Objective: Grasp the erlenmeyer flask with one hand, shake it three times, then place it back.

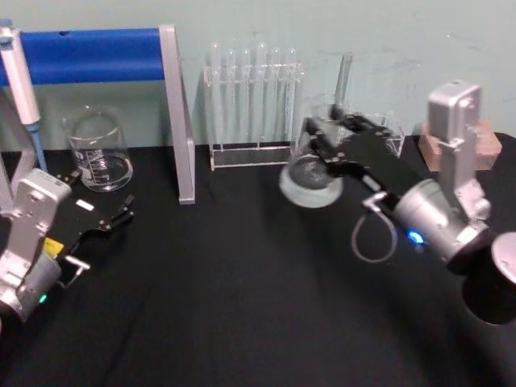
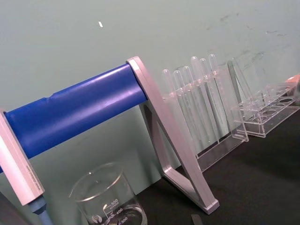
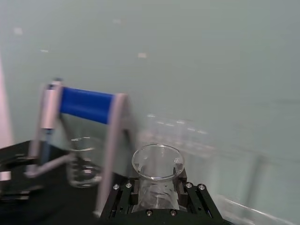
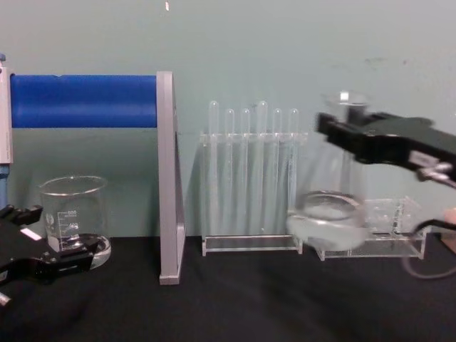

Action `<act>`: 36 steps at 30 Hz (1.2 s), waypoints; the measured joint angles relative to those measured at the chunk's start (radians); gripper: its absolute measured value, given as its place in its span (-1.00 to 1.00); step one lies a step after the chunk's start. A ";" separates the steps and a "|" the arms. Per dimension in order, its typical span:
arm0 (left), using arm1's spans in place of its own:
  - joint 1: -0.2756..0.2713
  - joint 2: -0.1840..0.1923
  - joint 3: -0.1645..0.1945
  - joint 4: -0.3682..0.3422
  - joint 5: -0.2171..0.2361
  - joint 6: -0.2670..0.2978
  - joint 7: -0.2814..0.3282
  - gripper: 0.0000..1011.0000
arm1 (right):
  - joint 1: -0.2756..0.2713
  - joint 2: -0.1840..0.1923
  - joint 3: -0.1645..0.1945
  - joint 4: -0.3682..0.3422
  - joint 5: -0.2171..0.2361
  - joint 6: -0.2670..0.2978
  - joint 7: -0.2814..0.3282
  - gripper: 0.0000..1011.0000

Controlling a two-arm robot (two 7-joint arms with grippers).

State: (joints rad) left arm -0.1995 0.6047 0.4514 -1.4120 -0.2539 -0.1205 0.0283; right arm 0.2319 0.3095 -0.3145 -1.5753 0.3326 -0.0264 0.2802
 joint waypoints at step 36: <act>0.000 0.000 0.000 0.000 0.000 0.000 0.000 0.98 | 0.047 -0.054 -0.047 0.057 -0.020 0.019 0.143 -0.11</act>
State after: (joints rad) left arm -0.1995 0.6047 0.4514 -1.4119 -0.2539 -0.1205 0.0283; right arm 0.2793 0.2553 -0.3616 -1.5181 0.3127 -0.0076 0.4230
